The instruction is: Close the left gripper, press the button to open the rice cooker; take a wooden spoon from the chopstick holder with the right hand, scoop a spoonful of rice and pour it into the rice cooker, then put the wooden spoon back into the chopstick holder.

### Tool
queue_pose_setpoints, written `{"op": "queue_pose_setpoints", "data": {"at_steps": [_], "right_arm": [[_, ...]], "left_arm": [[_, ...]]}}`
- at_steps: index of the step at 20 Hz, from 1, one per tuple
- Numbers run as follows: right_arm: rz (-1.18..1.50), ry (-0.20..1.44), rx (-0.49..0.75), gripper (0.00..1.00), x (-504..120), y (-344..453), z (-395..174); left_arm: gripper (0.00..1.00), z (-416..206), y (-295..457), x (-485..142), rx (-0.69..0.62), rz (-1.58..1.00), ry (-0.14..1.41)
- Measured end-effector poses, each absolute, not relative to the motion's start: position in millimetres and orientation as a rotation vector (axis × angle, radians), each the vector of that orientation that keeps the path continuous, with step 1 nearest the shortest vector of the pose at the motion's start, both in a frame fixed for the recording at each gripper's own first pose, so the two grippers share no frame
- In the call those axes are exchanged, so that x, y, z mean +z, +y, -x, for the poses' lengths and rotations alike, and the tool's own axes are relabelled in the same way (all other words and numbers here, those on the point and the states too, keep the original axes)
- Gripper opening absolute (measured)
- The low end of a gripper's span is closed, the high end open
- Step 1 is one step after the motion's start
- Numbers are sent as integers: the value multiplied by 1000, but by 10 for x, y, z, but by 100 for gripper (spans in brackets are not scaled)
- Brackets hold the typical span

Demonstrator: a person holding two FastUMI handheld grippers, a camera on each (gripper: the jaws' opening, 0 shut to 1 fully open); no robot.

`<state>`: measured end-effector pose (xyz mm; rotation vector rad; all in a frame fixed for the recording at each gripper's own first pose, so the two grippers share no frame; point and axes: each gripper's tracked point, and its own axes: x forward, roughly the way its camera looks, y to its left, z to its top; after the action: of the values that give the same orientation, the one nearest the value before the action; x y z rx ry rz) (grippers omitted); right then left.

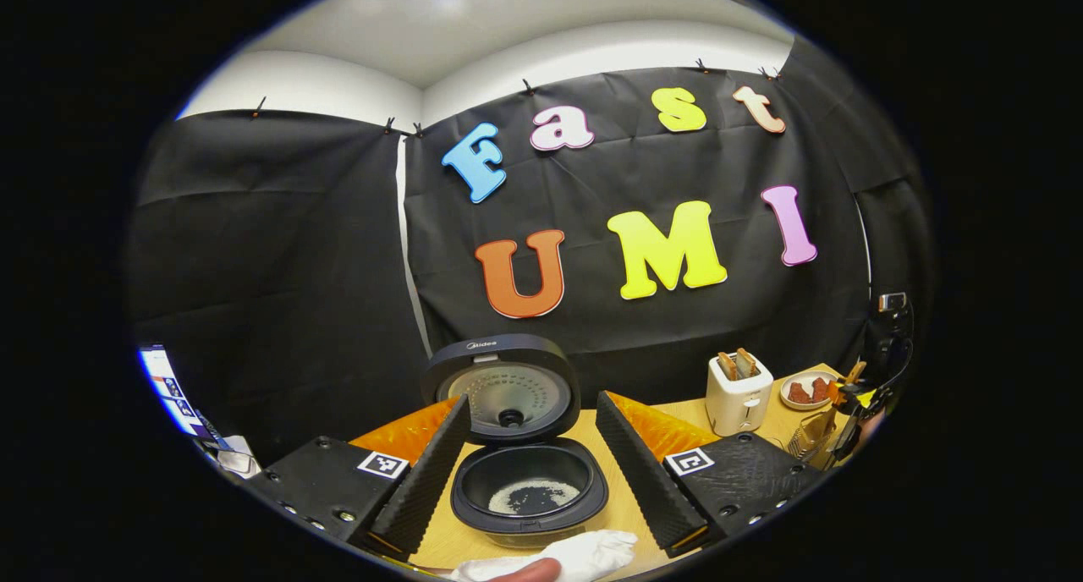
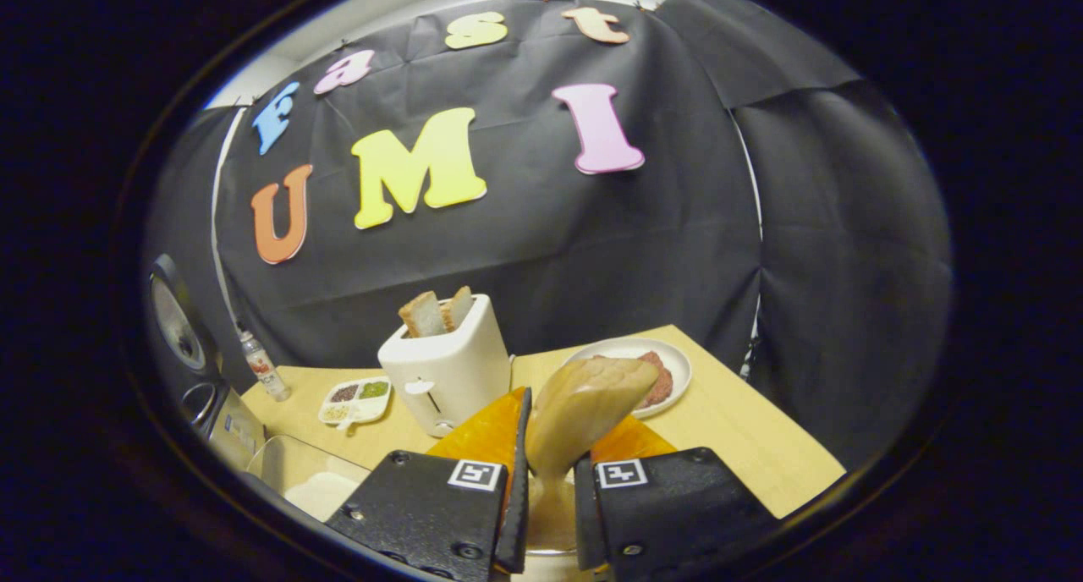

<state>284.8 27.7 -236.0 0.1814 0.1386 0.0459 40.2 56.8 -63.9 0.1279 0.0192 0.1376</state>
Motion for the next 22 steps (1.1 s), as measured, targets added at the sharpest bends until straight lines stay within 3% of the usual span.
{"op": "queue_pose_setpoints", "data": {"at_steps": [10,13,14,15,22], "right_arm": [[10,40,56,28,-1107,830,-2432],[16,37,92,28,-995,1173,-2295],[21,39,101,28,-992,1289,-2258],[23,37,114,28,-1005,1414,-2233],[28,93,147,28,-1459,1972,-2190]], "left_arm": [[95,-351,1044,-776,190,-99,40],[95,-321,1166,-832,203,-101,46],[90,-316,1212,-858,207,-102,52],[95,-302,1249,-872,212,-103,53],[95,-277,1444,-960,230,-101,63]]}}
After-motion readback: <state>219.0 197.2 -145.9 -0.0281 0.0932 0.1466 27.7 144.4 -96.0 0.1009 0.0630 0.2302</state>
